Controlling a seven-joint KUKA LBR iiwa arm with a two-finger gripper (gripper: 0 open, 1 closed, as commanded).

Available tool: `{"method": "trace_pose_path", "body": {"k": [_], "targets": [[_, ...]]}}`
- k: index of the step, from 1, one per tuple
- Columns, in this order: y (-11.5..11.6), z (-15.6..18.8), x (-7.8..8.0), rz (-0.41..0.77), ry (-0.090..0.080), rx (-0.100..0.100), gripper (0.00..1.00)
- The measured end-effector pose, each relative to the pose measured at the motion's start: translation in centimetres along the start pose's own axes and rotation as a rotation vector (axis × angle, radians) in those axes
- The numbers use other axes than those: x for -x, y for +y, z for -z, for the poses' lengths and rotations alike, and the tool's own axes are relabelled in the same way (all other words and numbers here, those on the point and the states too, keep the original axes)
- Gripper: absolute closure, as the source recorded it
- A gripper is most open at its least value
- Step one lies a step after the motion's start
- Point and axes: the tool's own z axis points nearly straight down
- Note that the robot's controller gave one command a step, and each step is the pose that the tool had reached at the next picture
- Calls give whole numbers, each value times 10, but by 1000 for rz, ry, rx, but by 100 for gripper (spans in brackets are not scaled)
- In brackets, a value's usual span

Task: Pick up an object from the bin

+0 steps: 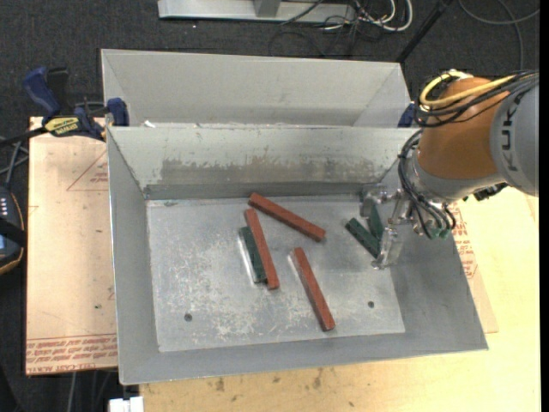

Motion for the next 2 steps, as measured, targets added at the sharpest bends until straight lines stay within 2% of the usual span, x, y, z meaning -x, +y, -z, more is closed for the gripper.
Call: {"method": "trace_pose_path", "body": {"k": [1, 2], "targets": [[20, -56, 19, 96, 6, 2, 100], [20, -57, 18, 97, 8, 2, 0]]}}
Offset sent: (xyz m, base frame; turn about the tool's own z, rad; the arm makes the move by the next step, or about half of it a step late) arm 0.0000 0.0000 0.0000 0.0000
